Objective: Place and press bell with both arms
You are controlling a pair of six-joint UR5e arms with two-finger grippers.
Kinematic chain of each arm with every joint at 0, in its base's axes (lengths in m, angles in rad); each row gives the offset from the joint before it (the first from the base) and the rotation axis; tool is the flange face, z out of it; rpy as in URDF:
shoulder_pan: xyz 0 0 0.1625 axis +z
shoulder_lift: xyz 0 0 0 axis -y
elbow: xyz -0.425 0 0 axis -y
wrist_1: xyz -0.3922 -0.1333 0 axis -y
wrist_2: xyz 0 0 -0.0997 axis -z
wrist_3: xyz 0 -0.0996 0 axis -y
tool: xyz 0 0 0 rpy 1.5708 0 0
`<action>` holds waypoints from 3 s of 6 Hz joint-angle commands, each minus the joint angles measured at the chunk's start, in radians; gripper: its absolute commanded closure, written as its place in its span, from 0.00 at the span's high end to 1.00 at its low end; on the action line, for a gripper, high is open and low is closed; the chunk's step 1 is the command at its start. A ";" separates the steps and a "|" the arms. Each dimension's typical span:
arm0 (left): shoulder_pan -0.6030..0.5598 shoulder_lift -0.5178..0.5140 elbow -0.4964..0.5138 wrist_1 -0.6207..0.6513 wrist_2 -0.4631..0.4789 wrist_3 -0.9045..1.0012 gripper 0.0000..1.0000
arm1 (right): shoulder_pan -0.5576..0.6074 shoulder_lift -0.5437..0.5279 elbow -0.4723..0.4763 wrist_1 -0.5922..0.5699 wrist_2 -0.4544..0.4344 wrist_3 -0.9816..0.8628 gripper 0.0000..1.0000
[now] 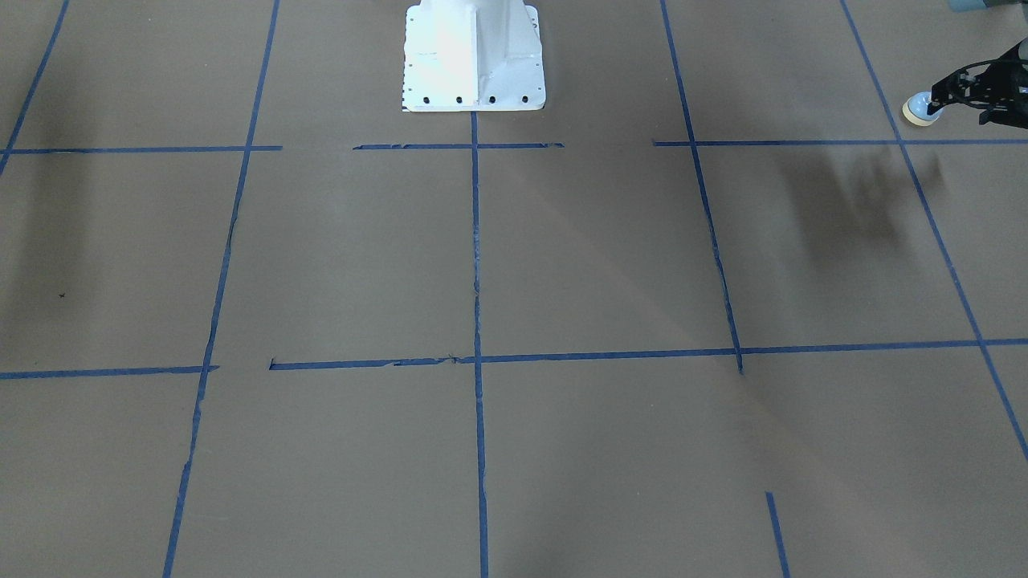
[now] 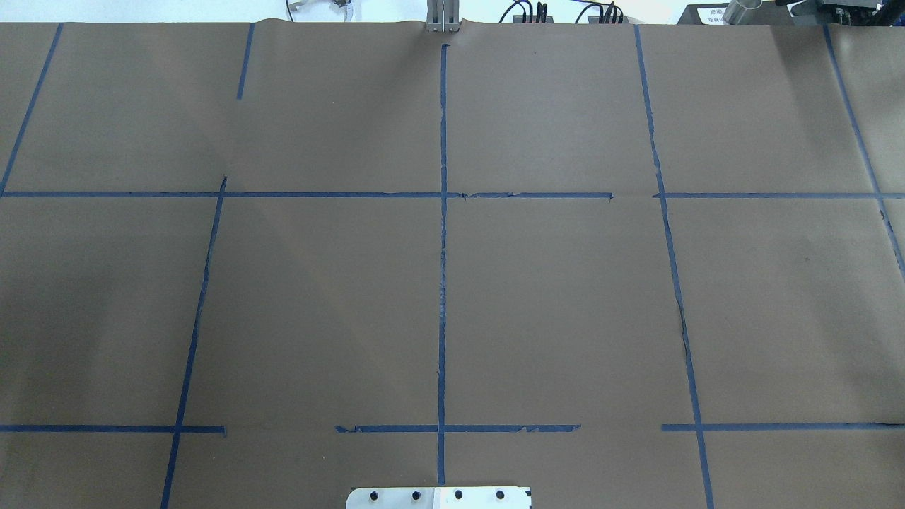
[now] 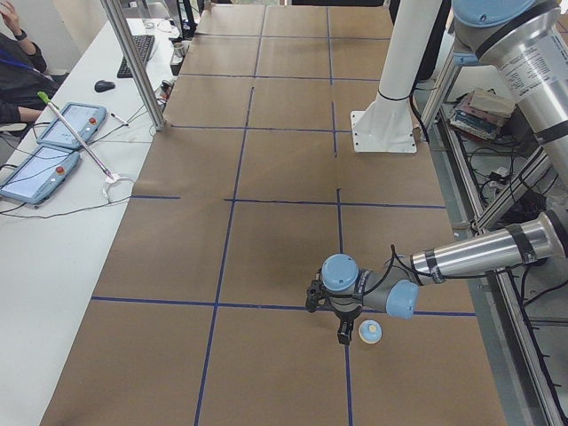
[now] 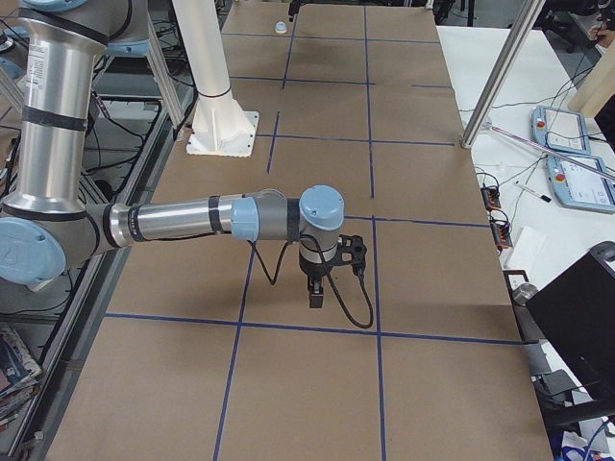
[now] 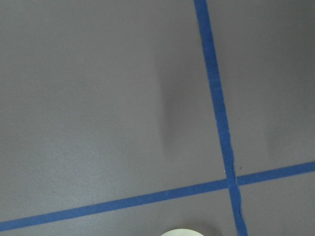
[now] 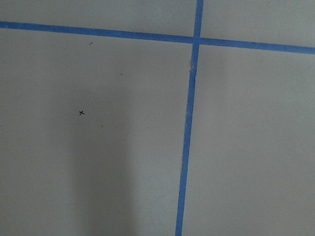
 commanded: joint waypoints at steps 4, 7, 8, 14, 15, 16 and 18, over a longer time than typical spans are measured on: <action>0.165 0.000 0.060 -0.003 -0.003 -0.001 1.00 | 0.001 -0.006 -0.001 0.000 -0.003 -0.003 1.00; 0.199 0.000 0.064 -0.003 -0.005 -0.024 0.81 | 0.001 -0.006 0.000 0.000 -0.003 -0.004 1.00; 0.199 -0.002 0.064 -0.011 -0.003 -0.053 0.54 | 0.001 -0.006 0.000 0.000 -0.003 -0.004 1.00; -0.030 -0.051 -0.206 -0.029 0.015 -0.187 0.04 | -0.001 -0.003 0.000 0.000 -0.002 -0.001 1.00; -0.028 -0.139 -0.216 -0.026 0.034 -0.288 0.03 | -0.001 -0.003 0.000 -0.002 0.000 0.000 1.00; -0.024 -0.220 -0.213 -0.011 0.032 -0.376 0.02 | 0.001 -0.003 -0.001 -0.002 0.002 0.000 1.00; -0.021 -0.490 -0.199 0.239 0.032 -0.420 0.02 | 0.001 -0.004 -0.003 -0.002 0.003 0.000 1.00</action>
